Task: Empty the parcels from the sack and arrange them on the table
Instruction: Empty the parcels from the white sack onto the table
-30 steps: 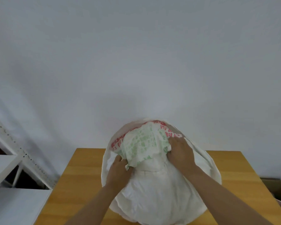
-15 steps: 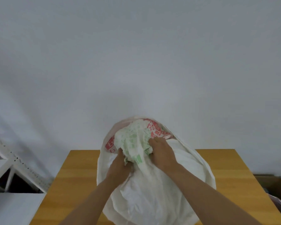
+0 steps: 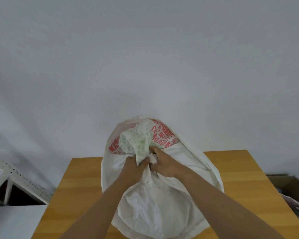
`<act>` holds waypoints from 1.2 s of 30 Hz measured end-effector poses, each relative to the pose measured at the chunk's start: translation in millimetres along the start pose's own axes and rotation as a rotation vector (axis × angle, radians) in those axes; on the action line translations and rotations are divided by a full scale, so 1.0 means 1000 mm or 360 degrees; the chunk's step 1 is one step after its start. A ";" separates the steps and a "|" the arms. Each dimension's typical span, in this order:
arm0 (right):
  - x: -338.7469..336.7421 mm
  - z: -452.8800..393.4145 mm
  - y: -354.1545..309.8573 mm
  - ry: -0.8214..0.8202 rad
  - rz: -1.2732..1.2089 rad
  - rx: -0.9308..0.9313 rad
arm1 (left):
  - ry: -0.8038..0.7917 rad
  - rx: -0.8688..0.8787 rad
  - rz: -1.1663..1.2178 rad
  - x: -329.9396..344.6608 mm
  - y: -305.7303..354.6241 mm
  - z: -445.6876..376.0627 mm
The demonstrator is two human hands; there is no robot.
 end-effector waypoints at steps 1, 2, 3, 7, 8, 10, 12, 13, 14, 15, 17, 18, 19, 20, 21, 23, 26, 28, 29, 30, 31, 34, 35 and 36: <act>-0.005 0.001 0.004 0.0057 0.0183 -0.0041 | -0.0010 0.0009 -0.0103 0.002 -0.004 -0.003; -0.013 0.003 0.007 0.0192 0.0464 -0.0106 | 0.0019 -0.0014 -0.0201 0.001 -0.010 -0.008; -0.023 0.007 0.008 0.0378 0.0763 -0.0170 | 0.0070 -0.0051 -0.0271 0.000 -0.016 -0.013; -0.058 0.034 0.037 0.0852 0.1188 0.0071 | 0.0413 -0.0395 -0.0562 -0.016 -0.038 -0.012; -0.065 0.034 0.060 0.0870 0.1126 0.0249 | 0.0472 -0.0500 -0.0506 -0.019 -0.043 -0.008; -0.079 0.046 0.087 0.1056 0.1041 0.0571 | 0.0496 -0.0629 -0.0327 -0.016 -0.055 -0.006; -0.091 0.058 0.111 0.1322 0.0909 0.0739 | 0.0391 -0.0618 -0.0276 -0.004 -0.062 -0.010; -0.088 0.059 0.120 0.1190 0.0812 0.0780 | 0.0312 -0.0577 -0.0267 0.004 -0.060 -0.013; -0.081 0.057 0.128 0.0967 0.0727 0.0773 | 0.0266 -0.0524 -0.0271 0.012 -0.055 -0.014; -0.075 0.055 0.129 0.0765 0.0702 0.0743 | 0.0263 -0.0458 -0.0300 0.018 -0.047 -0.016; -0.082 0.056 0.109 0.0814 0.0762 0.0511 | 0.0334 -0.0308 -0.0416 0.024 -0.024 -0.015; -0.087 0.056 0.095 0.0887 0.0753 0.0407 | 0.0393 -0.0220 -0.0464 0.026 -0.014 -0.012; -0.094 0.059 0.081 0.0972 0.0743 0.0296 | 0.0473 -0.0123 -0.0490 0.026 -0.003 -0.007; -0.100 0.062 0.070 0.1036 0.0726 0.0191 | 0.0581 -0.0017 -0.0497 0.026 0.005 0.000; -0.104 0.068 0.061 0.1129 0.0695 0.0065 | 0.0697 0.0098 -0.0483 0.024 0.011 0.008; -0.111 0.084 0.052 0.1322 0.0644 -0.0128 | 0.0866 0.0291 -0.0461 0.025 0.017 0.022; -0.112 0.094 0.079 0.1374 0.0620 -0.0048 | 0.0829 0.0437 -0.0586 0.045 0.022 0.023; -0.114 0.093 0.096 0.1338 0.0556 0.0142 | 0.0760 0.0406 -0.0612 0.059 0.025 0.021; -0.116 0.097 0.096 0.1362 0.0508 0.0128 | 0.0790 0.0404 -0.0581 0.062 0.027 0.025; -0.118 0.102 0.092 0.1416 0.0461 0.0032 | 0.0859 0.0418 -0.0525 0.062 0.031 0.032; -0.120 0.108 0.087 0.1472 0.0411 -0.0073 | 0.0942 0.0439 -0.0453 0.059 0.036 0.038; -0.125 0.117 0.090 0.1504 0.0355 -0.0163 | 0.0970 0.0527 -0.0483 0.062 0.044 0.040; -0.126 0.114 0.098 0.1459 0.0329 -0.0092 | 0.0914 0.0550 -0.0580 0.067 0.045 0.038; -0.125 0.113 0.106 0.1423 0.0292 0.0001 | 0.0886 0.0551 -0.0651 0.071 0.044 0.037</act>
Point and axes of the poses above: each hand's wrist, its own z-axis away from the middle knuckle, its own x-axis out of the palm, y = z × x, the point moved 7 cm from there along -z, towards the middle knuckle, and after that the axes turned 6 degrees about -z, right-handed, at the moved point
